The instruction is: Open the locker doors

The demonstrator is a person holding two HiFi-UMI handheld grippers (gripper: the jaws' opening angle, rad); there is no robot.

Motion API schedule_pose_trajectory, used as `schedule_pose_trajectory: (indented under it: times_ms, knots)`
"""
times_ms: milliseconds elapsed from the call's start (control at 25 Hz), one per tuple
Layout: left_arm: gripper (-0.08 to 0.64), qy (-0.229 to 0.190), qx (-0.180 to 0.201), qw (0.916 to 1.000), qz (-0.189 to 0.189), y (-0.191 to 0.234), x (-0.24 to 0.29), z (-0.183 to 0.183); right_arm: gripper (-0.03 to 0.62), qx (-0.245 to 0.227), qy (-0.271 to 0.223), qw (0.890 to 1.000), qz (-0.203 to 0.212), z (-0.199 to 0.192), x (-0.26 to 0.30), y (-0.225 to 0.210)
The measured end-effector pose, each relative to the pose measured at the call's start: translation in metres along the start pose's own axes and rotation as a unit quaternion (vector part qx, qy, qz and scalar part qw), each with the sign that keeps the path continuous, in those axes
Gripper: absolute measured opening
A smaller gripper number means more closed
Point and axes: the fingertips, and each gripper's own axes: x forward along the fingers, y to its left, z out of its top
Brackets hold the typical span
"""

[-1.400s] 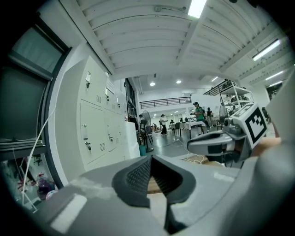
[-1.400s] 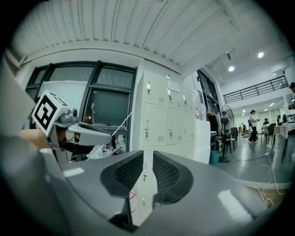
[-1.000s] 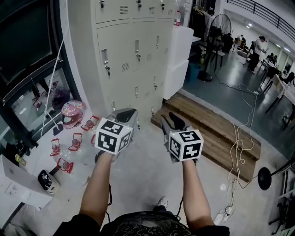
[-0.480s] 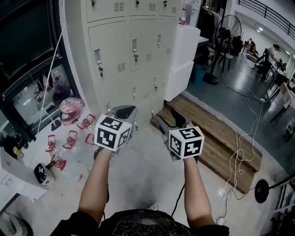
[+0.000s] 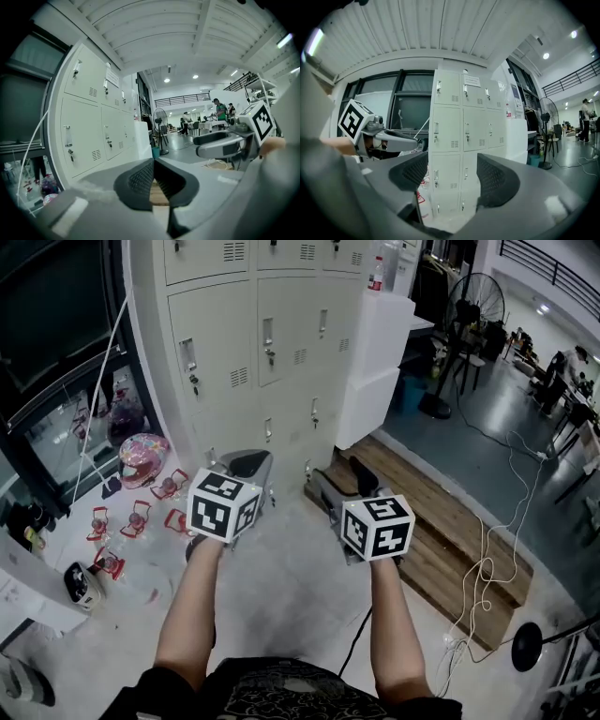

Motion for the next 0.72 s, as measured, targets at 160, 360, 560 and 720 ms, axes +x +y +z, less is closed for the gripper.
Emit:
schedule_pose_trajectory:
  times_ms: [160, 360, 560, 720]
  knots:
    - [0.003, 0.001, -0.002, 1.0, 0.009, -0.005, 0.013, 0.002, 0.319, 0.003, -0.001, 1.0, 0.005, -0.001, 0.0, -0.016]
    - [0.003, 0.004, -0.004, 0.9997, 0.022, -0.003, 0.021, 0.003, 0.319, 0.003, 0.0, 1.0, 0.014, -0.002, 0.007, -0.028]
    - [0.003, 0.004, -0.003, 0.9995, 0.03, -0.001, 0.028, 0.005, 0.319, 0.003, -0.002, 1.0, 0.019, -0.002, 0.013, -0.031]
    - [0.003, 0.003, 0.0, 0.9996, 0.029, -0.001, 0.036, 0.005, 0.319, 0.005, -0.001, 1.0, 0.021, -0.006, 0.019, -0.034]
